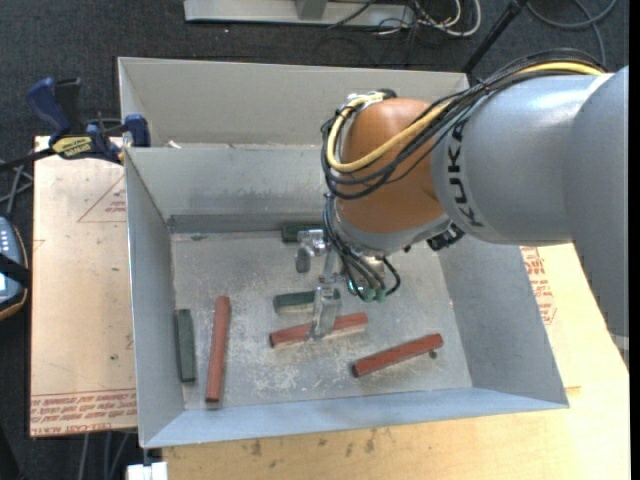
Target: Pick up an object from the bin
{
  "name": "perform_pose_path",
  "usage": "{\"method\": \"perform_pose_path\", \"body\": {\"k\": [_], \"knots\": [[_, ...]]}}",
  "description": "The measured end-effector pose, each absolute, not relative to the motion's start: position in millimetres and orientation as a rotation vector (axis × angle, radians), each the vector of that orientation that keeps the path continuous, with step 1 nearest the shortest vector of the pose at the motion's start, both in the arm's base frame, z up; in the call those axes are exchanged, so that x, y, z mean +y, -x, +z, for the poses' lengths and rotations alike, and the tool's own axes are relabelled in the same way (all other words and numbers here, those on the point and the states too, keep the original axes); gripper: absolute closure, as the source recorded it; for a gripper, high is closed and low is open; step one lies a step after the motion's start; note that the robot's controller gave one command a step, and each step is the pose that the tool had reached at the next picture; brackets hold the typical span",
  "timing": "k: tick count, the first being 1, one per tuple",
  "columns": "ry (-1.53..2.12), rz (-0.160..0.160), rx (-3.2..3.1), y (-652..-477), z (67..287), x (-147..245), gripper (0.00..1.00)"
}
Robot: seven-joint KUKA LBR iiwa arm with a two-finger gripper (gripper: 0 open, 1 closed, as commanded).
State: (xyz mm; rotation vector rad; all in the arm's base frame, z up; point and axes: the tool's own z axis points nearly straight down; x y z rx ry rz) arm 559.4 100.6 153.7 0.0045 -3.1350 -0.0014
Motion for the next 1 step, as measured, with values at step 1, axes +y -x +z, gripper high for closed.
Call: {"method": "perform_pose_path", "body": {"k": [1], "knots": [[-0.001, -0.002, -3.142, -561.3, 157.2, 100.2, 0.00]]}}
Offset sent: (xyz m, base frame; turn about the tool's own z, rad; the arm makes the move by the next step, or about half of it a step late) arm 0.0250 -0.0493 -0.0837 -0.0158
